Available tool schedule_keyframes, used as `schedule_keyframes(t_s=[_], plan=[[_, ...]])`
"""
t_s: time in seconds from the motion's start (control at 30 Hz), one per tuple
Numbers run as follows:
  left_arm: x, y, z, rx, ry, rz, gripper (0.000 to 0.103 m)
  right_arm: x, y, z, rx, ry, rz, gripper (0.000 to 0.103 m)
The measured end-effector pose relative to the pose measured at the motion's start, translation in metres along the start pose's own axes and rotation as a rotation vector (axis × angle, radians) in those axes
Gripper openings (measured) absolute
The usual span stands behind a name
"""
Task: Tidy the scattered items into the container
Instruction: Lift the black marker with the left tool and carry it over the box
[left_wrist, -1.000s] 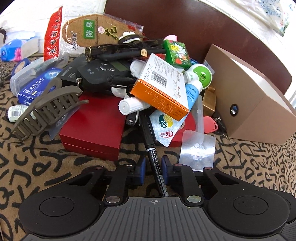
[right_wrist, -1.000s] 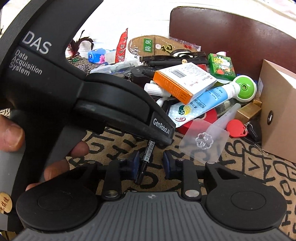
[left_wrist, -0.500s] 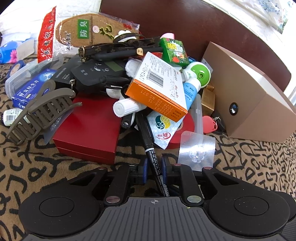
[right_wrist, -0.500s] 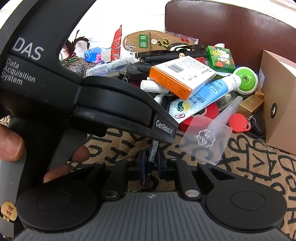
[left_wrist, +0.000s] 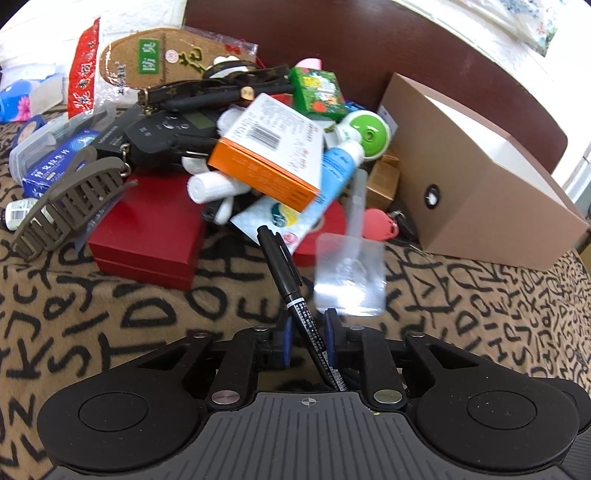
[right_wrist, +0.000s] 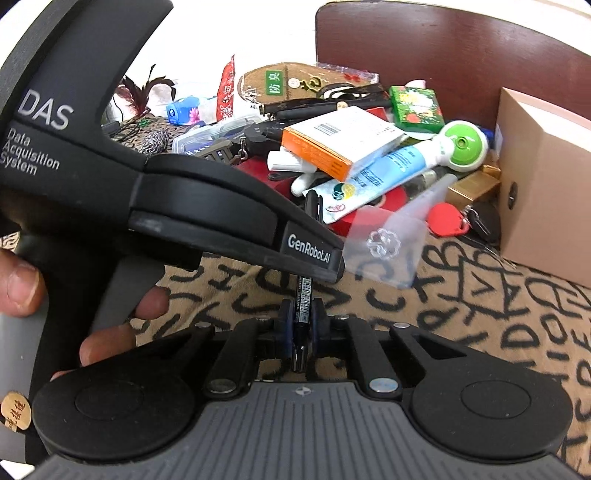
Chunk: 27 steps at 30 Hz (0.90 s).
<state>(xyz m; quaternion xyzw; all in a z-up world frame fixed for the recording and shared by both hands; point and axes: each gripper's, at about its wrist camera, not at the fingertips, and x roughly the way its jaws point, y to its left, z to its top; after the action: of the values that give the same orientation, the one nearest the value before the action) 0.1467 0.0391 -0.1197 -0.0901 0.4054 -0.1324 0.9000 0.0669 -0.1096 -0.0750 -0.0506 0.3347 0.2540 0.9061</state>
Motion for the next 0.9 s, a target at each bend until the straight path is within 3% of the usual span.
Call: schedule_keyframes(t_s=[0.43, 0.9], plan=[[-0.045, -0.056, 0.001, 0.074, -0.083, -0.028, 0.013, -0.060, -0.018, -0.003, 0.040, -0.118, -0.025, 0.011], [-0.043, -0.156, 0.063, 0.219, -0.200, -0.145, 0.013, -0.112, -0.094, 0.036, 0.074, -0.291, -0.169, 0.011]])
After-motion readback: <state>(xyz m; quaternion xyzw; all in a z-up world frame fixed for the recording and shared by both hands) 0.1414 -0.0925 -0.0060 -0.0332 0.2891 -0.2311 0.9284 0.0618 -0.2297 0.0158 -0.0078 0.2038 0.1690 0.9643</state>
